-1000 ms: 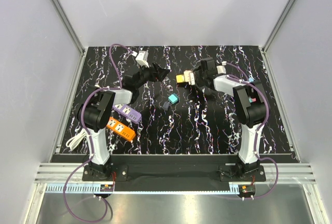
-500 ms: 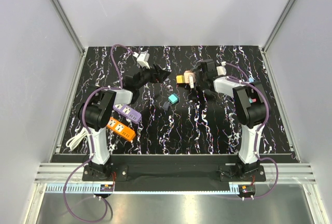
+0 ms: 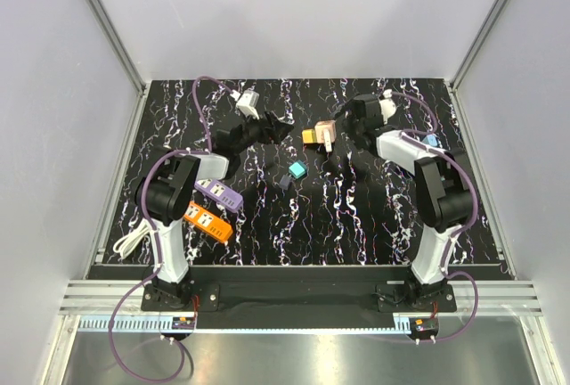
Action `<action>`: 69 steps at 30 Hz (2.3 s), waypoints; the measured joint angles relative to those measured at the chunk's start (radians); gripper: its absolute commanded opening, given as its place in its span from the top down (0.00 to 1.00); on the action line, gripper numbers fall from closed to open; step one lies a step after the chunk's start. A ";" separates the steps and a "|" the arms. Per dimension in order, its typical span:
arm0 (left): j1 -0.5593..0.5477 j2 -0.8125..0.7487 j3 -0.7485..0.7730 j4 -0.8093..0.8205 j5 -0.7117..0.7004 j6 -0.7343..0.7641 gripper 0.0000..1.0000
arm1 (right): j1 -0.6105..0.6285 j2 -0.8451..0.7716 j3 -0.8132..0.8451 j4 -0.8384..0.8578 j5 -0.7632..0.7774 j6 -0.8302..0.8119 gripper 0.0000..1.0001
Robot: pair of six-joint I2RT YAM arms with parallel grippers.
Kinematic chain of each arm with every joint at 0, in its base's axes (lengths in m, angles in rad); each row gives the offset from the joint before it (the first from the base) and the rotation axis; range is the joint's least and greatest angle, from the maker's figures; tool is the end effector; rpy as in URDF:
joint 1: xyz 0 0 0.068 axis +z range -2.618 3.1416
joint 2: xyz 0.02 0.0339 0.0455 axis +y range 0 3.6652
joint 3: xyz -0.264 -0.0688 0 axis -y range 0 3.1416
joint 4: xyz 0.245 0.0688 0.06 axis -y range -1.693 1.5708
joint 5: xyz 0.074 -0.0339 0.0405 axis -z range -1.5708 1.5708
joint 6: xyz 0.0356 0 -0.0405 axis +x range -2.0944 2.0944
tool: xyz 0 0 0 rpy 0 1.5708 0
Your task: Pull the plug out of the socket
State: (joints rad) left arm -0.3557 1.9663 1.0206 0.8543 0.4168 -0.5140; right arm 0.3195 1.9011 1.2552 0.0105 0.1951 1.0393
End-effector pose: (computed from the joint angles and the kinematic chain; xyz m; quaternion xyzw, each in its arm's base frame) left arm 0.3885 -0.1597 0.1838 0.0819 0.7315 -0.4164 0.5337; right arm 0.4057 0.1270 0.1990 0.3540 0.8160 0.2143 0.4037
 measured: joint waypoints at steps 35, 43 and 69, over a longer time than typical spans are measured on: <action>-0.449 0.148 0.413 -0.563 -0.766 0.122 0.26 | -0.246 0.108 -0.117 0.396 -0.532 -0.459 0.00; -0.452 0.148 0.413 -0.576 -0.783 0.122 0.37 | -0.254 0.156 -0.113 0.404 -0.565 -0.480 0.00; -0.374 0.137 0.363 -0.523 -0.581 0.224 0.83 | -0.256 0.210 -0.102 0.624 -0.799 -0.484 0.01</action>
State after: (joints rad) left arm -0.7300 2.1029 1.3834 0.3317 -0.1642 -0.2905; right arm 0.0635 2.1109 1.1534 0.6350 -0.6041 0.5552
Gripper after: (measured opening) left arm 0.248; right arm 0.994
